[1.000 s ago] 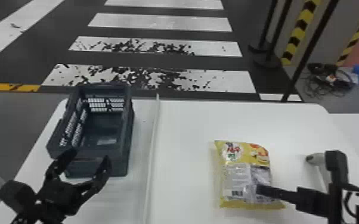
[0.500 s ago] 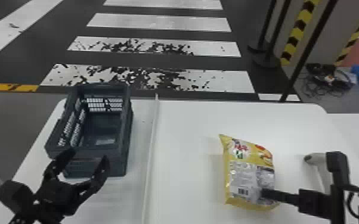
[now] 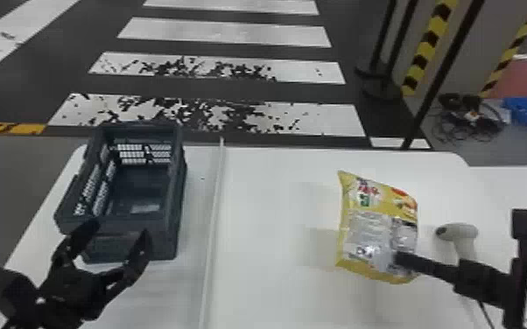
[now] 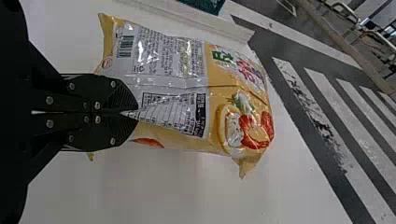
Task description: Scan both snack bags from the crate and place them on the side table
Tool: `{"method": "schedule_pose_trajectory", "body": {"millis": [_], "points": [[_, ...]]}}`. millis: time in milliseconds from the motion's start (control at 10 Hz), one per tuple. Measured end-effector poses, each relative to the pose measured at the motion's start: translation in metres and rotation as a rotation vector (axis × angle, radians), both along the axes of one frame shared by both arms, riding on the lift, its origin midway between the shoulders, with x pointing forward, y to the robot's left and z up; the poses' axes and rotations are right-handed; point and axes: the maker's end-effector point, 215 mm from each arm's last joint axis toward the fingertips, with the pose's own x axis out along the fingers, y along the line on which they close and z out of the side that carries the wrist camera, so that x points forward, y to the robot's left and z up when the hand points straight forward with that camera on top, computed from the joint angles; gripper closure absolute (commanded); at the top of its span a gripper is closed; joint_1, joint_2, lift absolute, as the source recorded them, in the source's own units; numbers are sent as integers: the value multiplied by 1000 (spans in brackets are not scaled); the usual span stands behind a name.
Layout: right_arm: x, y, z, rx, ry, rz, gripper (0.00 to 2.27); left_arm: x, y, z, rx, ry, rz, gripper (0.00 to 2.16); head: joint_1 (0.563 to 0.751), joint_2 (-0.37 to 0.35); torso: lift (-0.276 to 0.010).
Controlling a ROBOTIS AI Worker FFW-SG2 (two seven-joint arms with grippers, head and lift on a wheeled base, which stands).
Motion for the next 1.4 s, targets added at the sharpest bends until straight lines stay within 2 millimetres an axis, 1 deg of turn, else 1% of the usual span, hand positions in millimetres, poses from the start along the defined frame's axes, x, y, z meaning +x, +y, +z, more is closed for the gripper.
{"method": "schedule_pose_trajectory", "body": {"millis": [100, 200, 300, 400, 500, 600, 700, 800, 900, 1200, 1300, 1400], "points": [[7, -14, 16, -1, -37, -32, 2253, 0, 0, 0, 0, 0, 0, 83, 695, -86, -95], [17, -32, 31, -8, -75, -75, 2253, -1, 0, 0, 0, 1, 1, 83, 695, -99, -95], [32, -62, 51, -36, -136, -144, 2253, -1, 2, 0, 1, 1, 3, 83, 695, -132, -95], [44, -92, 64, -72, -184, -212, 2256, -1, 3, 0, 2, 1, 6, 83, 695, -170, -95], [52, -124, 70, -111, -220, -287, 2253, -1, 4, 0, 3, 1, 7, 83, 695, -208, -95], [60, -156, 74, -157, -255, -361, 2253, -1, 4, 0, 3, 1, 7, 83, 695, -230, -95], [67, -185, 77, -194, -295, -421, 2256, -1, 4, 0, 3, 1, 8, 83, 695, -268, -95], [75, -221, 82, -244, -349, -493, 2256, -1, 5, 1, 3, -1, 9, 83, 695, -310, -95], [79, -256, 84, -298, -392, -565, 2253, -1, 6, 1, 4, -2, 11, 83, 695, -347, -95], [74, -338, 82, -439, -440, -745, 2253, 0, 6, 7, 4, -12, 10, 83, 695, -350, -95], [68, -363, 77, -476, -429, -799, 2253, 1, 4, 8, 3, -15, 8, 83, 695, -350, -95], [57, -388, 66, -516, -404, -855, 2253, 4, 2, 8, 1, -13, 3, 83, 695, -350, -95]]}}
